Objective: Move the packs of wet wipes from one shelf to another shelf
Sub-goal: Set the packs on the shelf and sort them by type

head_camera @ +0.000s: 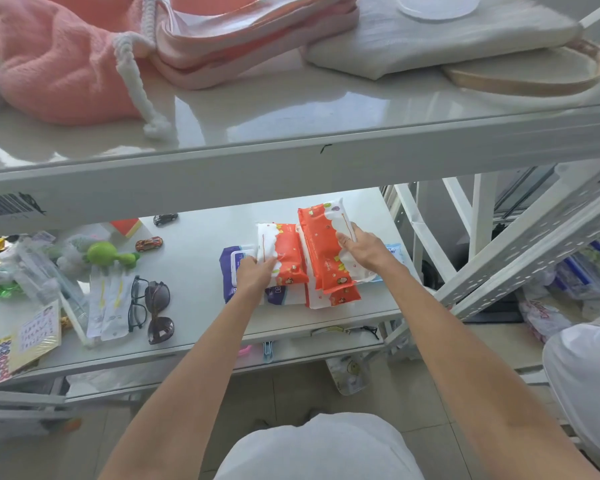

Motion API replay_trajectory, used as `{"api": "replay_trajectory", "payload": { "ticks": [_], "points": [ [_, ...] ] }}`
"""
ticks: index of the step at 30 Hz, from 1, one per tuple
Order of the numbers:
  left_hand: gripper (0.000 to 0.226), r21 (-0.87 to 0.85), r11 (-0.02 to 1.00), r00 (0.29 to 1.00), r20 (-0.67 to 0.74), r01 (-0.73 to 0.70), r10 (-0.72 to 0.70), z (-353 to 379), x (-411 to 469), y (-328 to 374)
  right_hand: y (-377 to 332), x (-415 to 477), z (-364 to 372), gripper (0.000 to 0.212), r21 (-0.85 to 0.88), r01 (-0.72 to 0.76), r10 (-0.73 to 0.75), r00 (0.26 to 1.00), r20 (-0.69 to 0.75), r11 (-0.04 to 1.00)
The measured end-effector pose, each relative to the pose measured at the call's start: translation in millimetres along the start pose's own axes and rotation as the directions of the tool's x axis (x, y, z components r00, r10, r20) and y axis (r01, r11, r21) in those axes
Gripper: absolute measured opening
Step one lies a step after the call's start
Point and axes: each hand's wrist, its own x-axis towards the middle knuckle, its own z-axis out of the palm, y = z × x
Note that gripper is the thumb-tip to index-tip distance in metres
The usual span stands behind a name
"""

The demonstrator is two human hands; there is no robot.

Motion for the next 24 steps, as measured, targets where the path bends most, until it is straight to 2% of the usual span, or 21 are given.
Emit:
{"api": "replay_trajectory", "payload": {
  "ticks": [2,5,7,10,11,13,15,17,19,21,24],
  "points": [
    [0.025,-0.116,0.993,0.999,-0.026,-0.028,0.025,-6.1,0.4,3.5,-3.0,0.8,3.3,0.079,-0.003,-0.016,0.016,1.000,0.019,1.000],
    [0.028,-0.327,0.937,0.993,-0.039,-0.121,0.115,-11.7,-10.5,14.9,-5.4,-1.8,8.8,0.078,0.065,-0.050,0.050,0.999,0.010,0.997],
    [0.026,-0.322,0.922,0.976,-0.046,-0.216,0.213,-7.4,-30.2,26.6,-3.7,-3.8,9.8,0.073,0.090,-0.045,0.048,0.998,-0.033,0.995],
    [0.025,-0.373,0.864,0.935,-0.023,-0.337,0.355,12.3,-66.6,40.8,-9.1,-12.8,1.5,0.062,0.201,0.036,0.025,0.955,-0.296,0.979],
    [0.023,-0.401,0.841,0.923,-0.026,-0.362,0.385,20.2,-76.1,43.4,-12.9,-17.0,-4.1,0.062,0.272,0.083,0.016,0.939,-0.344,0.959],
    [0.023,-0.407,0.814,0.899,-0.041,-0.414,0.436,34.1,-89.5,45.2,-23.2,-26.5,-14.1,0.067,0.404,0.141,-0.026,0.960,-0.278,0.904],
    [0.025,-0.414,0.793,0.877,-0.025,-0.446,0.480,42.8,-93.1,42.7,-31.7,-30.7,-16.4,0.067,0.387,0.138,-0.065,0.979,-0.195,0.912],
    [0.024,-0.412,0.790,0.871,-0.017,-0.454,0.492,44.1,-93.9,40.1,-35.7,-26.8,-10.6,0.063,0.351,0.118,-0.052,0.980,-0.193,0.929],
    [0.025,-0.398,0.801,0.882,-0.048,-0.448,0.469,40.6,-90.9,35.0,-36.1,-21.2,-3.8,0.069,0.355,0.112,-0.044,0.980,-0.195,0.928],
    [0.026,-0.404,0.806,0.895,-0.088,-0.433,0.437,34.9,-87.6,29.8,-35.0,-17.3,2.0,0.056,0.321,0.117,-0.058,0.980,-0.189,0.940],
    [0.024,-0.454,0.778,0.894,-0.118,-0.435,0.432,24.9,-83.4,28.6,-26.3,-11.8,11.3,0.033,0.199,0.120,-0.056,0.953,-0.298,0.973]
  ]
}}
